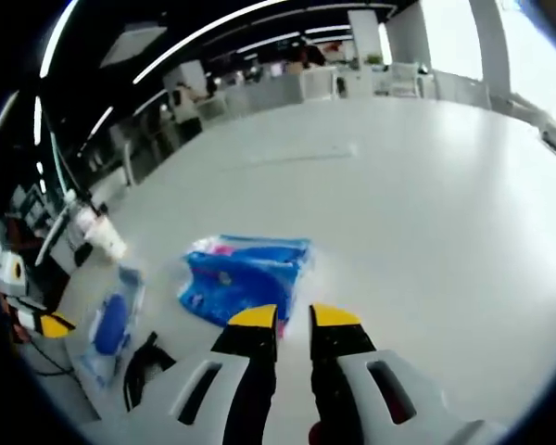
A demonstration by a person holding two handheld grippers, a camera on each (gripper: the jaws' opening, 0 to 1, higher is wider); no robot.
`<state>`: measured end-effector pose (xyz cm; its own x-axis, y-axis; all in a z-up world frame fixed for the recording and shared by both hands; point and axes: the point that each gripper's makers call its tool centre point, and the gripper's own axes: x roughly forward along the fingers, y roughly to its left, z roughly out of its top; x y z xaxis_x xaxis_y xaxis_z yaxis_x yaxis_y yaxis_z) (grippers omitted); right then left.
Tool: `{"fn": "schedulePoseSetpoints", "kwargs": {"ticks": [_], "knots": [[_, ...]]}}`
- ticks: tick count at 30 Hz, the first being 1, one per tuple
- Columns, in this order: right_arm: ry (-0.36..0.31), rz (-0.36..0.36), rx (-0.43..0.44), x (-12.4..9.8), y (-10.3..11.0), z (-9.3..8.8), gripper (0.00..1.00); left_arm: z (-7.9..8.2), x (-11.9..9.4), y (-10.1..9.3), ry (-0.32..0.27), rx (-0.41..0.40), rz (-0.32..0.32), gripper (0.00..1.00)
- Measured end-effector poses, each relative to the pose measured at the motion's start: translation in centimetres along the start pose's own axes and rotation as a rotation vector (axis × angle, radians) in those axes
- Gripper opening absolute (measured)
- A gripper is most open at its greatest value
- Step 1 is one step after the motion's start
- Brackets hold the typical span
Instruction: Arrange the tabletop items into an orderly group along one side of the table until the central work area is clear of visible clutter.
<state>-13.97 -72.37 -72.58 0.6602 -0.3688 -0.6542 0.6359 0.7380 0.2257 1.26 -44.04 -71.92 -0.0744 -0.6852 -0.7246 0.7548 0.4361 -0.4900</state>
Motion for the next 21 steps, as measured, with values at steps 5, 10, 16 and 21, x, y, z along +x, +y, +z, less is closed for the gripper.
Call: {"fn": "schedulePoseSetpoints", "kwargs": {"ticks": [5,10,16,21], "knots": [[0.011,0.008,-0.013,-0.1,0.2,-0.5,0.11,-0.9,-1.2,0.5,-0.007,-0.019,0.014,0.22],[0.015,0.013,-0.024,-0.3,0.6,-0.7,0.11,-1.8,-2.0,0.8,-0.012,-0.054,0.012,0.23],[0.021,0.025,-0.051,-0.2,1.4,-0.6,0.11,-3.1,-2.6,1.0,-0.003,-0.095,0.020,0.24],[0.036,0.042,-0.088,0.1,2.5,-0.7,0.12,-4.3,-2.6,1.3,0.010,-0.125,0.028,0.24]]}}
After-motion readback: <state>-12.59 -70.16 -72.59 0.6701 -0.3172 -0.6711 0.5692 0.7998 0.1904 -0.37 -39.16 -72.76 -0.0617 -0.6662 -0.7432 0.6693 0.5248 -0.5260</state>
